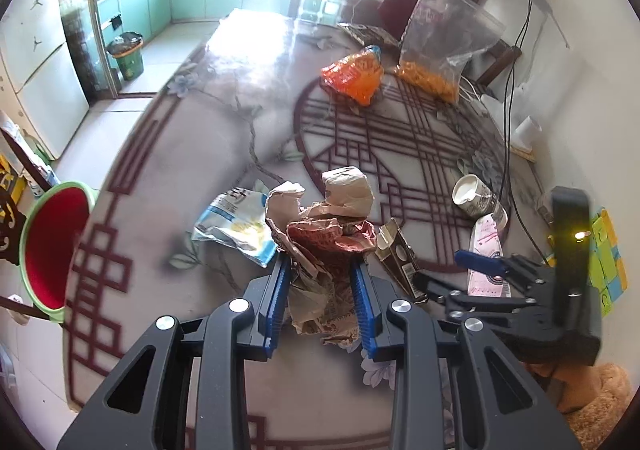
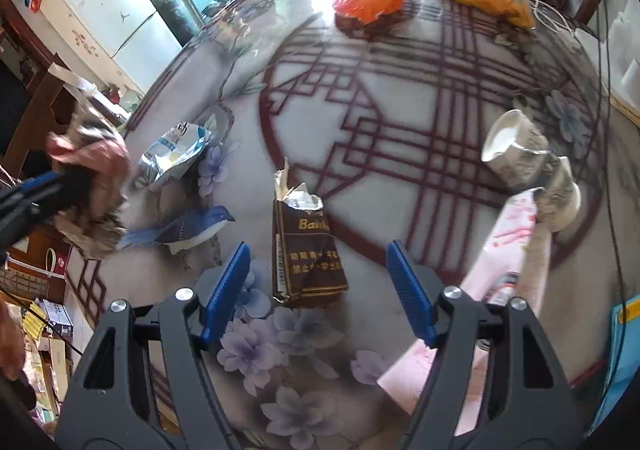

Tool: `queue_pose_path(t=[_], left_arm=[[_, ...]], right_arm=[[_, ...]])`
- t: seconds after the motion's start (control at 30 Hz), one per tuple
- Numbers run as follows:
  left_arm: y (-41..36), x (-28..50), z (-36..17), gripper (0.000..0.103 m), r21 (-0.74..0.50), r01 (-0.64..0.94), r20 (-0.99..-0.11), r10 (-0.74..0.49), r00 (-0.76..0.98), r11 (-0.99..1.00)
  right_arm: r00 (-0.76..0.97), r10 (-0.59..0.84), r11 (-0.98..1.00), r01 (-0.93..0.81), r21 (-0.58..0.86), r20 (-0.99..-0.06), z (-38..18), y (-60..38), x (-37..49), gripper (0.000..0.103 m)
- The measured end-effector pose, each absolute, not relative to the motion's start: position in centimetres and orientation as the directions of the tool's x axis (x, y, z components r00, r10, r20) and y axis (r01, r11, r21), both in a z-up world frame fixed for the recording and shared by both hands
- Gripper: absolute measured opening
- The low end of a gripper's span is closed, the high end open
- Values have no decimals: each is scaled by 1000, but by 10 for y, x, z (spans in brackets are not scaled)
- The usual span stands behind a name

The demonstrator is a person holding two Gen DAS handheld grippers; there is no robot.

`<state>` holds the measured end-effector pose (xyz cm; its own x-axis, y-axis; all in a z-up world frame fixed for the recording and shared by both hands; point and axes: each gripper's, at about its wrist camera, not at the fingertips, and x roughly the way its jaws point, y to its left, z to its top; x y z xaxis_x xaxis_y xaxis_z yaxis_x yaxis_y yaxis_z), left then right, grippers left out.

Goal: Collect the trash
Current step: 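Grasp crumpled brown paper with the left gripper while the right grasps a brown snack packet, then carry the brown paper and snack packet over the red bucket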

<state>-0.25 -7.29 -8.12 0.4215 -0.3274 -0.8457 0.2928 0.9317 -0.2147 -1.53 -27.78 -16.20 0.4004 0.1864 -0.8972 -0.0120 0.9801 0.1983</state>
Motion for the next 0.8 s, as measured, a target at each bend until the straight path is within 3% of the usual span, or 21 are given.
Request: queue_pose_path(t=[0.37, 0.43, 0.47, 0.53, 0.8], left_arm=[[-43, -1, -72, 29, -200, 236, -837, -290, 463, 951], [-38, -1, -71, 29, -200, 230, -835, -289, 468, 952], [-36, -1, -71, 29, -200, 229, -835, -288, 469, 953], [-32, -1, -70, 29, -201, 226, -834, -287, 471, 953], [-12, 3, -66, 29, -206, 217, -825, -289, 486, 954]], right_arm=[[362, 202, 977, -6, 215, -910, -175, -265, -7, 68], [350, 197, 977, 1, 211, -916, -179, -263, -5, 48], [343, 193, 978, 6, 208, -919, -181, -262, -5, 31], [349, 195, 978, 6, 210, -917, -180, -260, -5, 25], [424, 207, 974, -3, 227, -882, -147, -248, -5, 25]])
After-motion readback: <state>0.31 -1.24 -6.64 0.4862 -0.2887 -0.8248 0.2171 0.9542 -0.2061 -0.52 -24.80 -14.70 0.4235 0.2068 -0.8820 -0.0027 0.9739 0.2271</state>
